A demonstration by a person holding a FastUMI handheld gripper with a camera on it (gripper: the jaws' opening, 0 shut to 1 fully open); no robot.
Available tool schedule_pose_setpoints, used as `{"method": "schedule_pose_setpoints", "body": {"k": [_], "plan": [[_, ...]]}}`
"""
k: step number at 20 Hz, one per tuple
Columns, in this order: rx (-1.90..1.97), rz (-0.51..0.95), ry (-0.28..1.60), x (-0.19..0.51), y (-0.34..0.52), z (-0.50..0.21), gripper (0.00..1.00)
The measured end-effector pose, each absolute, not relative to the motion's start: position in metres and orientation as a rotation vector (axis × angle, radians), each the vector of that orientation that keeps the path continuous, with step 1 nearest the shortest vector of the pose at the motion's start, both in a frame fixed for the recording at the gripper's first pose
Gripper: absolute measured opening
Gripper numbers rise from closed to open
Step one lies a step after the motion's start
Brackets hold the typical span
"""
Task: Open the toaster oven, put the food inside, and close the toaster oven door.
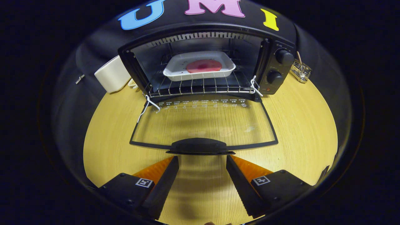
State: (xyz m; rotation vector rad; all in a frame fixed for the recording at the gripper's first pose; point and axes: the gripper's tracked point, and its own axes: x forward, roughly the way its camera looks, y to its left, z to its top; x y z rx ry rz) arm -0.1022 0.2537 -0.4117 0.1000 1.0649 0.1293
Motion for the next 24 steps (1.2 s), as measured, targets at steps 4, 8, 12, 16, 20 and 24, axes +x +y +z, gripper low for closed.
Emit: {"method": "schedule_pose_setpoints", "body": {"k": [4,8,12,16,20,24], "plan": [[0.05,0.085,1.072,-0.098,0.255,-0.426,1.0],[0.062,0.041,1.077,-0.096,0.258,-0.427,1.0],[0.071,0.048,1.059,-0.097,0.258,-0.423,0.99],[0.084,0.061,1.036,-0.098,0.258,-0.415,0.99],[0.095,0.065,0.988,-0.099,0.256,-0.4,0.99],[0.111,0.072,0.958,-0.1,0.256,-0.388,0.99]]}}
